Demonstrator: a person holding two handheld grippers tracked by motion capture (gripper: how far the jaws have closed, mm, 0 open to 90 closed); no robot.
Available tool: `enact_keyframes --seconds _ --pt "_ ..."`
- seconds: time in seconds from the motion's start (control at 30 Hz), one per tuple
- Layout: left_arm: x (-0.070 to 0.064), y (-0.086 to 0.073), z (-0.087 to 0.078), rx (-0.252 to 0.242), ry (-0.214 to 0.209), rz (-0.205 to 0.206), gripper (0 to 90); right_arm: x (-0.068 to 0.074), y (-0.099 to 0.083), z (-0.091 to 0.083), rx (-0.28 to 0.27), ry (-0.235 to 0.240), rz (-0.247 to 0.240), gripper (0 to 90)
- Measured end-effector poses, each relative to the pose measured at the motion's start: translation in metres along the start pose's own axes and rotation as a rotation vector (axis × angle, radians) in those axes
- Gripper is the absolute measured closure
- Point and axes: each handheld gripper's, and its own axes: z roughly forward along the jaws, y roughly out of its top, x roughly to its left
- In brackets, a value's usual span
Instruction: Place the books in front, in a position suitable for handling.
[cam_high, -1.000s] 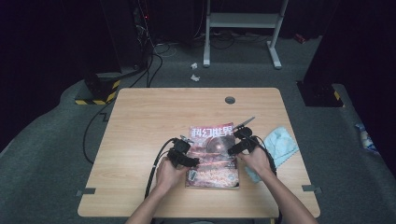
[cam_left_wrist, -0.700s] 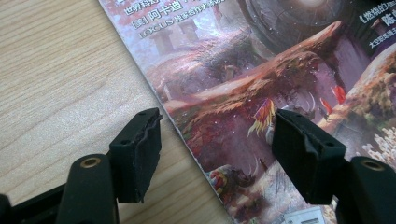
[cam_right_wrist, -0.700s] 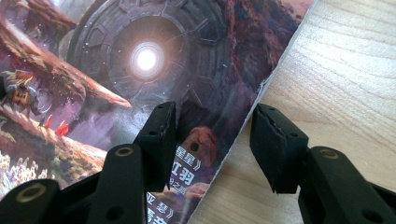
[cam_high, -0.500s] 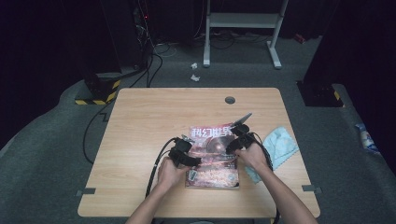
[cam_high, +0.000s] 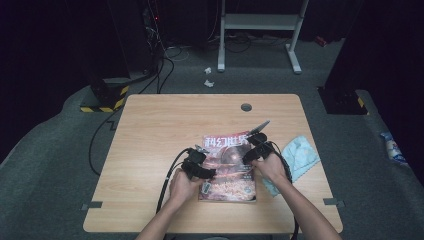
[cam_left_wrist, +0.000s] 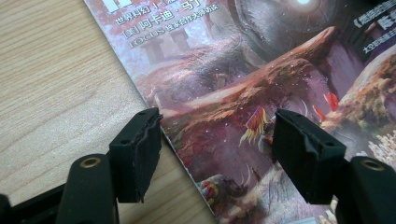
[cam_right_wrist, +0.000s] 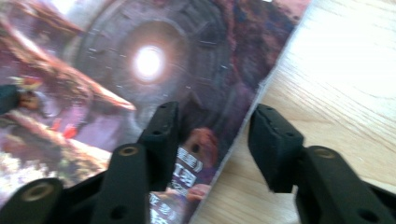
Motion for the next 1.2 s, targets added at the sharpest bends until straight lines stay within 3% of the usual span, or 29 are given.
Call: enact_keyframes --seconds 0.13,0.2,0.27,0.37,0.53,0.73,0.8,1.1,1.2 --pt "0.0 0.0 0.0 0.004 -0.001 -0.002 32.7 -0.003 0.002 0.007 0.023 0.036 0.023 43.2" --pt "0.0 0.001 0.0 0.008 -0.001 -0.002 32.7 0.003 0.003 0.008 0.024 0.005 0.012 42.9" --pt "0.0 0.001 0.0 0.01 0.0 -0.002 32.7 0.004 0.003 0.008 0.027 -0.005 0.008 44.9" --pt "0.0 0.001 0.0 0.01 0.001 -0.003 32.7 -0.001 0.003 0.006 0.013 0.022 0.04 50.7" --pt "-0.001 0.001 0.0 0.01 0.004 -0.005 32.7 0.003 0.001 -0.002 -0.017 0.01 0.018 55.5" --pt "-0.001 0.001 0.0 0.006 0.009 -0.002 32.7 0.006 -0.003 -0.013 -0.065 0.063 -0.034 59.0" --pt "-0.001 0.0 0.0 0.004 0.011 -0.003 32.7 0.007 -0.004 -0.013 -0.064 0.106 -0.028 59.3" --pt "-0.001 0.0 0.0 0.004 0.012 -0.006 32.7 0.012 -0.004 -0.007 -0.072 0.186 -0.008 59.0" --pt "-0.002 0.0 0.0 -0.002 0.012 -0.012 32.8 0.017 -0.004 -0.006 -0.086 0.211 -0.048 62.9"
